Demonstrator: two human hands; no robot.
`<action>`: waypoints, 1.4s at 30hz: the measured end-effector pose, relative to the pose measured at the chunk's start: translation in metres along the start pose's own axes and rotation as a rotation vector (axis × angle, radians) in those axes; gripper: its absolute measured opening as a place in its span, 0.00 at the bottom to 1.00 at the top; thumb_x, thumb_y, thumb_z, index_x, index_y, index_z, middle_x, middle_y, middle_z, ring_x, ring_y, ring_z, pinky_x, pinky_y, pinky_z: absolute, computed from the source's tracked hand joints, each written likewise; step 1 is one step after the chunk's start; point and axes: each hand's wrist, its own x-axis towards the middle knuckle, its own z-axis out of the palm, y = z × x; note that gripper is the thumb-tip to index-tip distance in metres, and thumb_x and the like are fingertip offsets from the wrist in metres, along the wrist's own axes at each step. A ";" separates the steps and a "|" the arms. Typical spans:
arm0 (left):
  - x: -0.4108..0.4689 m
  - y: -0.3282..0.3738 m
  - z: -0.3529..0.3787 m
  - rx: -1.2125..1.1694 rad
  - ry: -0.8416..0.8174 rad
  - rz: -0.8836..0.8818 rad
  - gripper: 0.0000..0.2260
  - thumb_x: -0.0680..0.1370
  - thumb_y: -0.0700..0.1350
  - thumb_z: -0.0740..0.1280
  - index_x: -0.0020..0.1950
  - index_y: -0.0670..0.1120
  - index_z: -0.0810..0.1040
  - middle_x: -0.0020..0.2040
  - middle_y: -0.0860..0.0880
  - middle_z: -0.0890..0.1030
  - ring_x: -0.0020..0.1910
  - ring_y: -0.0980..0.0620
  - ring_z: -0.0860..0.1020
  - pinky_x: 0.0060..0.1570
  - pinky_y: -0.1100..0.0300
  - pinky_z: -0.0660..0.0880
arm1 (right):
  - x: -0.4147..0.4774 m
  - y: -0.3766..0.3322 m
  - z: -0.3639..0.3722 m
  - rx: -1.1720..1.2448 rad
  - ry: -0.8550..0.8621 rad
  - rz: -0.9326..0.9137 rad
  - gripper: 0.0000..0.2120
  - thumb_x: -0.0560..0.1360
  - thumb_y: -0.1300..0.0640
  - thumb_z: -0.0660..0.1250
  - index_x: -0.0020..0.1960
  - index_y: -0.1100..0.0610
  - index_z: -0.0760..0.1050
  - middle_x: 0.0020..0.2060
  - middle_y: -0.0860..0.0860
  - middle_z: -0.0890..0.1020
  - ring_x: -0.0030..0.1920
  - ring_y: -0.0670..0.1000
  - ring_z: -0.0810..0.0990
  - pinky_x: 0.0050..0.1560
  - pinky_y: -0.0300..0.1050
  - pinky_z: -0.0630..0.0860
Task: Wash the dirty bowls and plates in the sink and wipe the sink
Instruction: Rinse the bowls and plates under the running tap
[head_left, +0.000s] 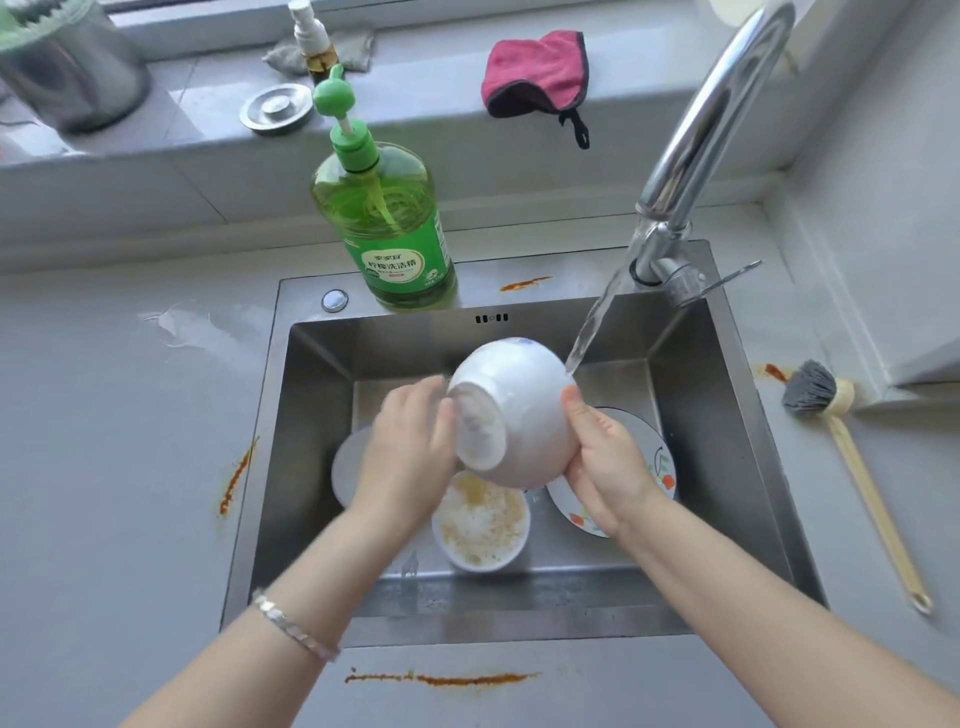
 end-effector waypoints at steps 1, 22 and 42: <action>-0.007 0.009 0.013 -0.020 0.003 0.135 0.21 0.80 0.50 0.53 0.70 0.43 0.67 0.69 0.45 0.69 0.69 0.49 0.65 0.66 0.74 0.52 | 0.000 -0.005 -0.002 0.008 0.020 -0.019 0.13 0.79 0.52 0.58 0.50 0.60 0.76 0.45 0.55 0.82 0.44 0.50 0.81 0.43 0.43 0.78; -0.010 0.052 0.078 -0.218 -0.176 0.139 0.27 0.82 0.51 0.48 0.76 0.44 0.38 0.75 0.54 0.37 0.71 0.63 0.34 0.68 0.69 0.34 | 0.000 -0.027 -0.015 0.187 0.219 -0.051 0.17 0.79 0.50 0.58 0.59 0.62 0.75 0.54 0.58 0.82 0.53 0.53 0.81 0.48 0.46 0.79; 0.048 0.084 0.041 -0.603 -0.045 -0.150 0.14 0.82 0.48 0.54 0.56 0.47 0.77 0.54 0.51 0.77 0.57 0.51 0.73 0.56 0.61 0.66 | -0.014 -0.047 -0.021 -0.271 0.081 -0.390 0.17 0.76 0.52 0.65 0.34 0.62 0.70 0.28 0.49 0.70 0.32 0.46 0.66 0.31 0.39 0.63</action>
